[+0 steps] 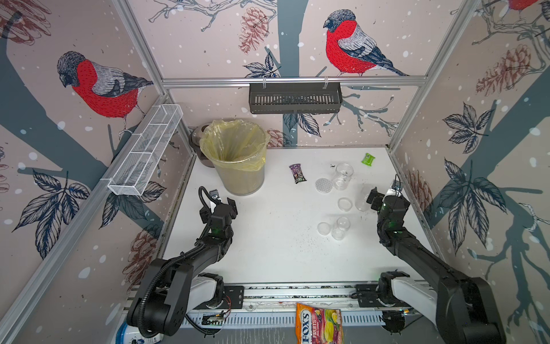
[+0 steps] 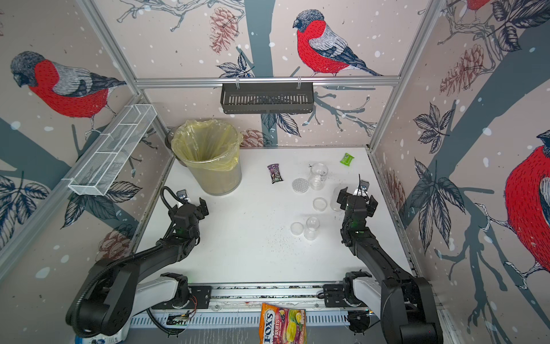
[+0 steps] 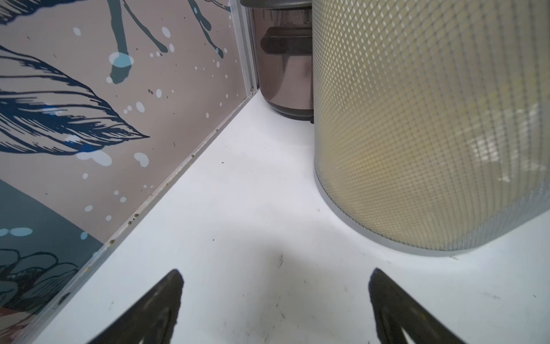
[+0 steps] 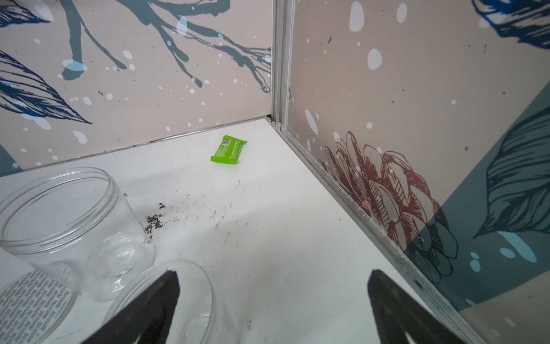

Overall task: Empty moldy rice from jars
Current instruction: Reset both arms

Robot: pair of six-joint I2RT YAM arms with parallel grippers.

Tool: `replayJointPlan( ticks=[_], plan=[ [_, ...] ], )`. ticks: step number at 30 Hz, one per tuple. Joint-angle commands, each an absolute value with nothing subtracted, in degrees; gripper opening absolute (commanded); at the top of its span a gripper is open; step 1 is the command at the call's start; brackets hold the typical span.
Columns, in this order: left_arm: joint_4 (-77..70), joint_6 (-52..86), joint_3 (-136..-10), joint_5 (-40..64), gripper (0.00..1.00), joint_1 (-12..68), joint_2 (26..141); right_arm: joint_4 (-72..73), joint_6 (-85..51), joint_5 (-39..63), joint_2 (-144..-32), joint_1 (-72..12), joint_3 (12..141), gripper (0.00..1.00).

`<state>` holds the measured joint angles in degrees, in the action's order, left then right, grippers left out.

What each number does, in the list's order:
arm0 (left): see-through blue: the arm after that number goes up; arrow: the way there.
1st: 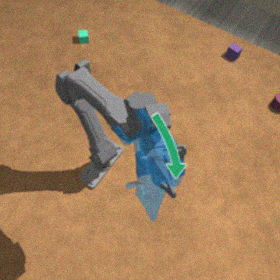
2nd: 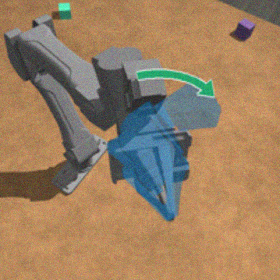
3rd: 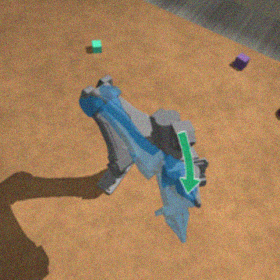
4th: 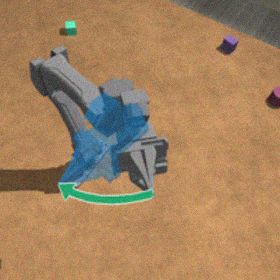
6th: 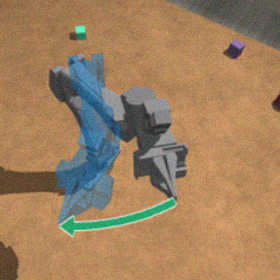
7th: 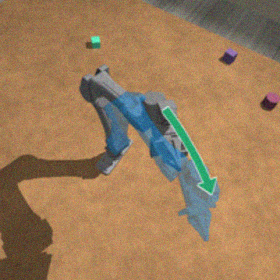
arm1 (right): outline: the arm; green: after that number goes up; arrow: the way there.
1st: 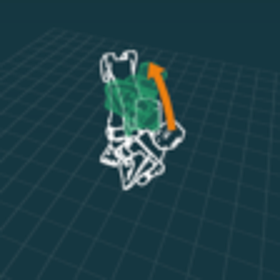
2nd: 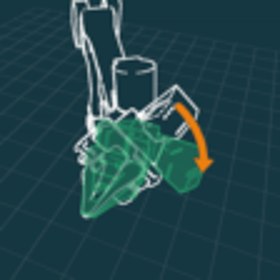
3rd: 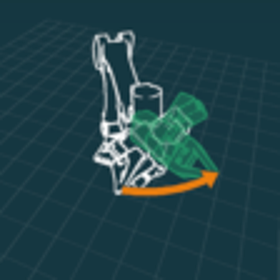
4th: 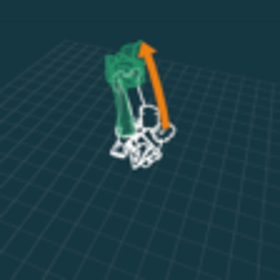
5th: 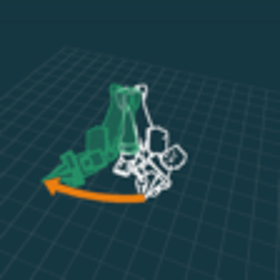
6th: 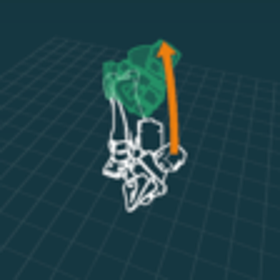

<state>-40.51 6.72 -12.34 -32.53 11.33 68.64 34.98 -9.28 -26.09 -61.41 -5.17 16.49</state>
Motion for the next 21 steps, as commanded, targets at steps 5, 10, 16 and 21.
replayJointPlan(
  ticks=[5,10,16,21],
  plan=[
    [-60.8,-0.9,-12.6,-30.2,0.96,9.9,75.1,62.3,-6.4,-24.3,-68.7,-5.1,10.3,1.00],
    [-63.4,-0.4,-14.4,-25.6,0.96,9.5,79.8,64.8,-6.6,-24.2,-71.5,-4.8,9.7,1.00],
    [-64.7,-1.0,-14.9,-24.0,0.96,9.4,82.6,73.3,-7.6,-21.8,-76.9,-3.1,6.7,1.00],
    [-65.9,-1.0,-14.1,-23.7,0.96,9.2,82.5,75.4,-7.8,-20.9,-81.3,-2.6,7.6,1.00]
  ],
)
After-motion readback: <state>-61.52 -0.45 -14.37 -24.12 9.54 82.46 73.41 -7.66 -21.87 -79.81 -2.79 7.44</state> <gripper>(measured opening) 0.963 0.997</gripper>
